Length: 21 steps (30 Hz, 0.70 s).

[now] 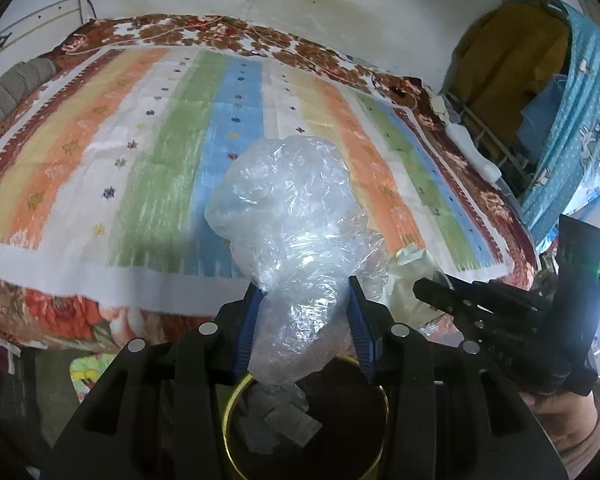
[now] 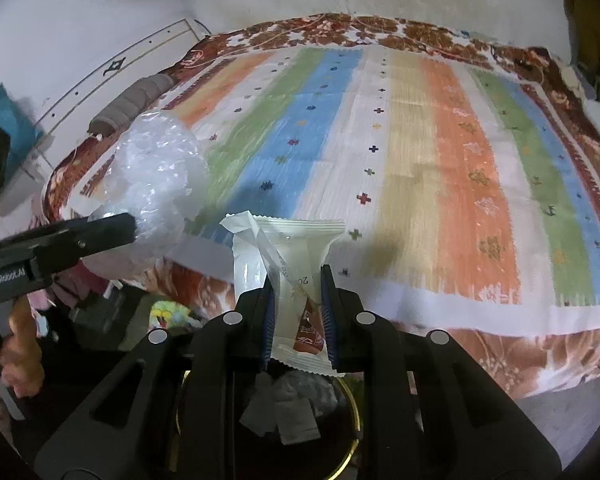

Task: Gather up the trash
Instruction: 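Lift the plastic bag and wrapper with both grippers and carry them over the bin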

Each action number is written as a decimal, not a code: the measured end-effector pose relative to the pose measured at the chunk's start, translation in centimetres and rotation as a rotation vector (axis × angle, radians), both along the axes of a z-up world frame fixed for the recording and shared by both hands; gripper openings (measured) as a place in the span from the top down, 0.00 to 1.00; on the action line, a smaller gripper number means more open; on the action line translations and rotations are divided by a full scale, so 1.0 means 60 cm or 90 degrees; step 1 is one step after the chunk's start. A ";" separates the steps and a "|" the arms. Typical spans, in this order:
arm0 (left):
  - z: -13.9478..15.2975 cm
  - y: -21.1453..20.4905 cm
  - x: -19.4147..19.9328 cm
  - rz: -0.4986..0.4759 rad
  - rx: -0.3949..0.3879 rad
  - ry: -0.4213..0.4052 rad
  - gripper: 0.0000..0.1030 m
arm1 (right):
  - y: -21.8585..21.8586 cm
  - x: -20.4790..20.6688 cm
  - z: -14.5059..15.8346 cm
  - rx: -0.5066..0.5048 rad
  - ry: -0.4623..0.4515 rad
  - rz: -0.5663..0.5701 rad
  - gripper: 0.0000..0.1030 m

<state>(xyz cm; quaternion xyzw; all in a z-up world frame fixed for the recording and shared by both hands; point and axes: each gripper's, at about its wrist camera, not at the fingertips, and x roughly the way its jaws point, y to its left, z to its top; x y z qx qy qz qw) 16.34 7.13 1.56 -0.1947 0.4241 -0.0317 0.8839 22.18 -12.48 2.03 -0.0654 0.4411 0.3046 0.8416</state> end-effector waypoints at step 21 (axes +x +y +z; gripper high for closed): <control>-0.069 -0.083 -0.124 -0.016 -0.017 0.033 0.60 | -0.053 -0.134 -0.073 0.024 0.077 -0.007 0.80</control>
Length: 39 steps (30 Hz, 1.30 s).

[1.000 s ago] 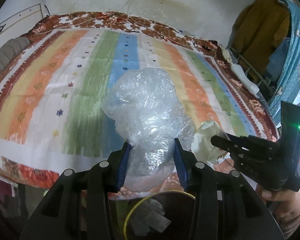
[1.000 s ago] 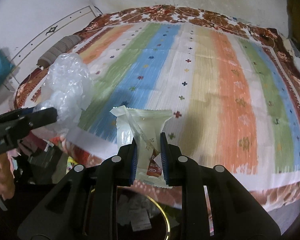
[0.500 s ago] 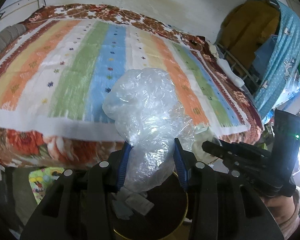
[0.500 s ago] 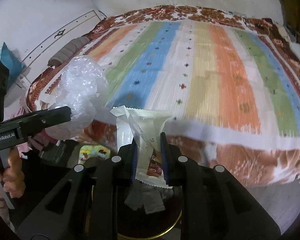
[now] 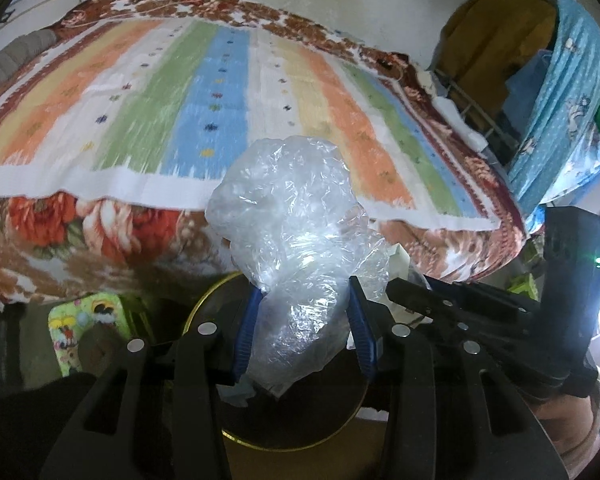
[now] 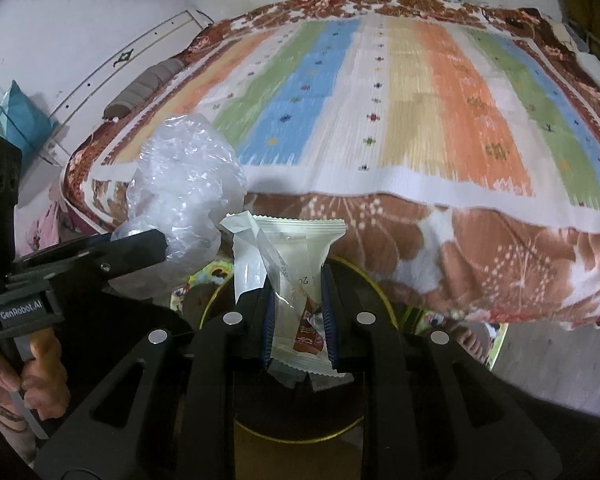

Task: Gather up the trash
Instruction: 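Lift the plastic bag and wrapper with both grippers and carry them over the bin, then open both grippers over the bin to drop the bag and wrapper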

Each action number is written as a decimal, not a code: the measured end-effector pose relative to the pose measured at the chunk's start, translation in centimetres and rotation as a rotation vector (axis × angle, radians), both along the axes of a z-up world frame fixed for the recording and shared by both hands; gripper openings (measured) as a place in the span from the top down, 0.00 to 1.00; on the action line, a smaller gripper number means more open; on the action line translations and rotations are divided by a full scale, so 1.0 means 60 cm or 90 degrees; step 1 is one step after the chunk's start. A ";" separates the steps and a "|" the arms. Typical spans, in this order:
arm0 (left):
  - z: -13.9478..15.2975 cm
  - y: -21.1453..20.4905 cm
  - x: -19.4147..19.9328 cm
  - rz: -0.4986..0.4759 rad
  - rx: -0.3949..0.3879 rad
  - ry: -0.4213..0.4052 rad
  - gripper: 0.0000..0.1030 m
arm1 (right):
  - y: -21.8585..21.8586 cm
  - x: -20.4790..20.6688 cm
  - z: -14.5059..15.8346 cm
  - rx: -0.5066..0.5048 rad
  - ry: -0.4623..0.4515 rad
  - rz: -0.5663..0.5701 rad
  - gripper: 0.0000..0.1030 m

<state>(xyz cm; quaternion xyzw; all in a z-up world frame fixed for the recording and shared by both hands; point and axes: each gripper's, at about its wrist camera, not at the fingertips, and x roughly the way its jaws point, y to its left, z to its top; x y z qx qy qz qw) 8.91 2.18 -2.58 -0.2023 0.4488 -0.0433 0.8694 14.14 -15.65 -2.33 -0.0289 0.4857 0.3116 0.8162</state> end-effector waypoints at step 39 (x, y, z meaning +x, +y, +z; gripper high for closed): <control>0.011 0.012 -0.095 -0.014 0.012 -0.018 0.12 | -0.062 -0.094 0.027 0.026 -0.071 0.008 0.12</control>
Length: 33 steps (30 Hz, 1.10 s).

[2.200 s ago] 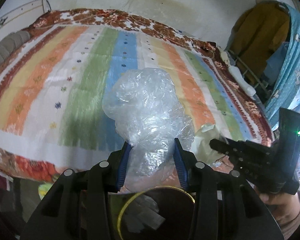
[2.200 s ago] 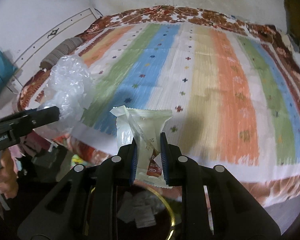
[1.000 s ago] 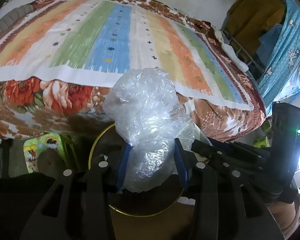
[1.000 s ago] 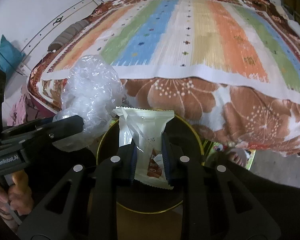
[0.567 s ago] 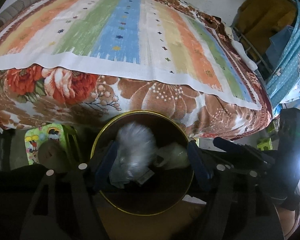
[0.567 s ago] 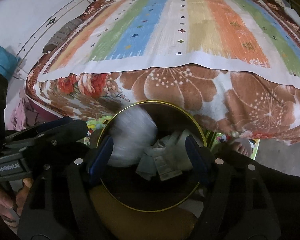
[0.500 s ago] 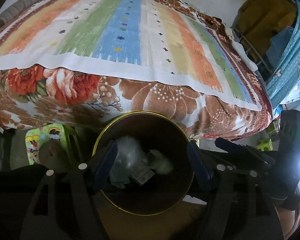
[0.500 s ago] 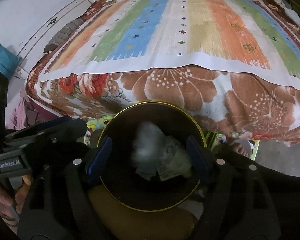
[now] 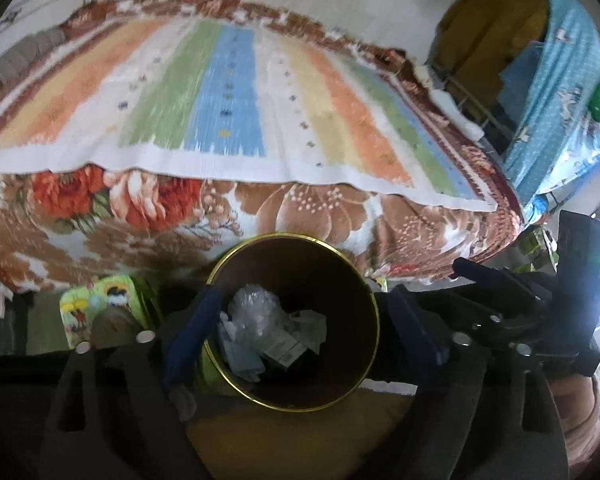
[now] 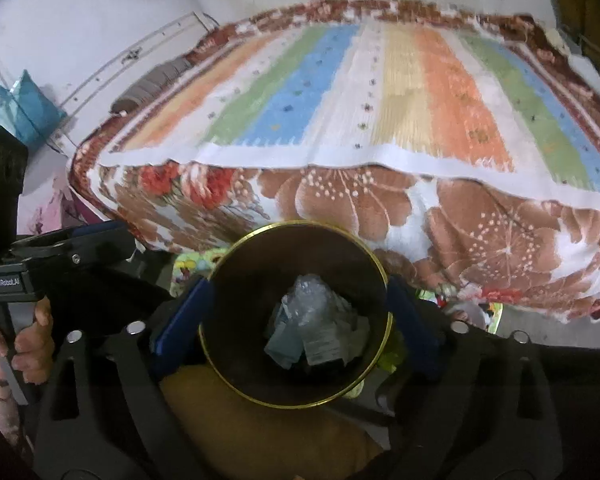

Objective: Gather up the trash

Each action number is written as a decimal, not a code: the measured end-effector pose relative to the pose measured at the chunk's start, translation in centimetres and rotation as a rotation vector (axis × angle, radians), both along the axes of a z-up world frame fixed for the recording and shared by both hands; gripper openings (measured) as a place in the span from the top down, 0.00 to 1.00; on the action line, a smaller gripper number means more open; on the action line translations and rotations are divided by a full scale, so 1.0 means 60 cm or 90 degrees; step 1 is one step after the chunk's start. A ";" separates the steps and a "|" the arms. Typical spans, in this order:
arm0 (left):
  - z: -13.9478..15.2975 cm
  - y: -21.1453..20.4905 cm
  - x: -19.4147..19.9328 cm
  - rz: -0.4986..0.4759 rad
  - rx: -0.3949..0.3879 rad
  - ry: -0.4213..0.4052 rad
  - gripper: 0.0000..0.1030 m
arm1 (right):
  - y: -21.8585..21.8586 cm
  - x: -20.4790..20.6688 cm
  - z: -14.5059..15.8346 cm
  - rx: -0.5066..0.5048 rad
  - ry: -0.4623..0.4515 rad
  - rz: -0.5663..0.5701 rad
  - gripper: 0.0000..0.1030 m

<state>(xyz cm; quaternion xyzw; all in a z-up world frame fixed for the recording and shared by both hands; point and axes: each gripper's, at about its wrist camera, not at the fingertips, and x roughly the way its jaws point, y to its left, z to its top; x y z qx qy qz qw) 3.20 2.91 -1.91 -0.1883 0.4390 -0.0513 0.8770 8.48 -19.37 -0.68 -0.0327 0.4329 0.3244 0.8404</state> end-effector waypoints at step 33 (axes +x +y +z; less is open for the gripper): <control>-0.011 -0.049 -0.063 0.000 0.096 -0.040 0.06 | -0.016 -0.111 0.018 0.010 -0.085 0.035 0.08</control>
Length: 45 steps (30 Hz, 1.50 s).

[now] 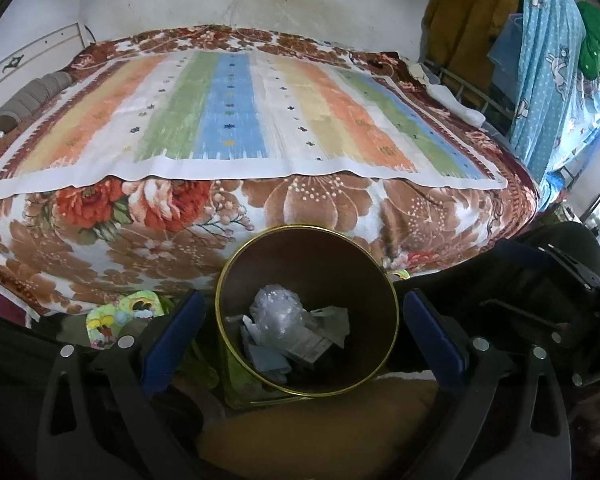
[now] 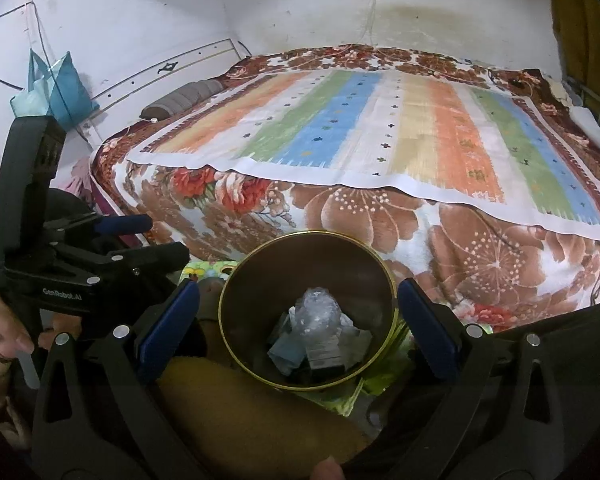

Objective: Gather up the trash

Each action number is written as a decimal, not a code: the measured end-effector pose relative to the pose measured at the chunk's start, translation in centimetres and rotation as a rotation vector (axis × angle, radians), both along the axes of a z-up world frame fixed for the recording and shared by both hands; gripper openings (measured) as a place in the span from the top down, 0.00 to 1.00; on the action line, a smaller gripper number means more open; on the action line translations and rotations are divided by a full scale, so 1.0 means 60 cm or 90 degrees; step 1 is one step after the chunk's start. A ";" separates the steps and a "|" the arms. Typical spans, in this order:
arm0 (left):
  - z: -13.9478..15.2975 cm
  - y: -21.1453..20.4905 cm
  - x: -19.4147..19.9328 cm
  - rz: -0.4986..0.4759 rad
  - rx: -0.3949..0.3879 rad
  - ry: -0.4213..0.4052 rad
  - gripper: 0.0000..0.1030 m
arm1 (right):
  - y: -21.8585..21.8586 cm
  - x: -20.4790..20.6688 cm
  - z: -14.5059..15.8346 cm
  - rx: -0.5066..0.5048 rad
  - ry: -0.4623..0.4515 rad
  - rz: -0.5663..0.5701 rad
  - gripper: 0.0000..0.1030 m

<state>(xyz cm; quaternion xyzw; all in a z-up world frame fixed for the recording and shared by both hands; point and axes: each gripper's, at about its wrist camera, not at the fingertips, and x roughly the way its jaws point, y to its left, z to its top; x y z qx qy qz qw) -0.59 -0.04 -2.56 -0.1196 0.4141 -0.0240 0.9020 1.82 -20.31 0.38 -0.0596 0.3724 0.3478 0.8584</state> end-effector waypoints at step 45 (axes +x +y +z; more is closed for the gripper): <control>-0.004 0.000 0.002 0.001 -0.008 0.003 0.06 | 0.003 0.006 -0.012 0.011 0.036 0.004 0.08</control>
